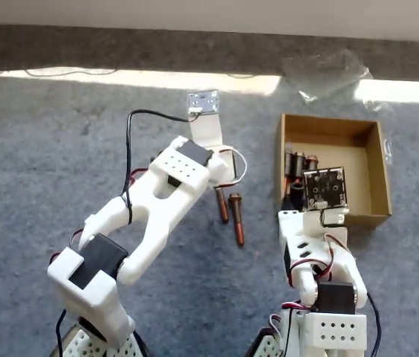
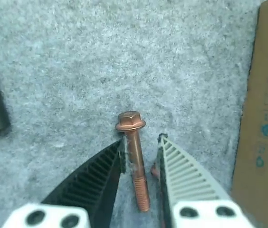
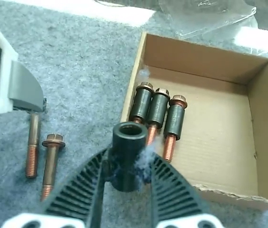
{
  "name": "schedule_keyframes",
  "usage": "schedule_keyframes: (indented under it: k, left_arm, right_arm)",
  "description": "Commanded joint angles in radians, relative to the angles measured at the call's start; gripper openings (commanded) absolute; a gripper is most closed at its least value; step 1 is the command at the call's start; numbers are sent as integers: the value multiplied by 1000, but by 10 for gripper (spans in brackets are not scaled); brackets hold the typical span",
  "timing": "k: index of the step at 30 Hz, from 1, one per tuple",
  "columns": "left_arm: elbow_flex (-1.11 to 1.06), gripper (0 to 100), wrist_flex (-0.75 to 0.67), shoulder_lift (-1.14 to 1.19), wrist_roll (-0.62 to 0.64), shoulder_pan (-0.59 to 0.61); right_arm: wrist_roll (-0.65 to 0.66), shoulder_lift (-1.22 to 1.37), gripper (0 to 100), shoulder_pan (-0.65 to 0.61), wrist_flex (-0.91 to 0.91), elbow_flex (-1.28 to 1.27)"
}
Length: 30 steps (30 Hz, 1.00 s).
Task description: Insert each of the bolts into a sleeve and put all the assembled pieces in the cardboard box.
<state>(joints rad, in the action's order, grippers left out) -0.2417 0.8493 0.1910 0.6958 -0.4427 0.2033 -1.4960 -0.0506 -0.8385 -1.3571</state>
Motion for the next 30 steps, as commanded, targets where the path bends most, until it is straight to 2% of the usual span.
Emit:
schedule_keyframes:
  k: [1,4,8,12,25,30]
  left_arm:
    - [36,119,5,4,8,-16]
    - [45,119,3,62,23,-13]
    - [74,119,6,130,110,-8]
    - [113,119,43,142,112,2]
    - [116,118,38,145,112,4]
    - [113,31,14,145,107,4]
  right_arm:
    - [-6,-10,5,12,35,10]
    - [-6,-10,5,12,35,10]
    - [-6,-10,5,12,35,10]
    - [-6,-10,5,12,35,10]
    - [-5,-10,5,12,35,10]
    - [-5,-10,5,12,35,10]
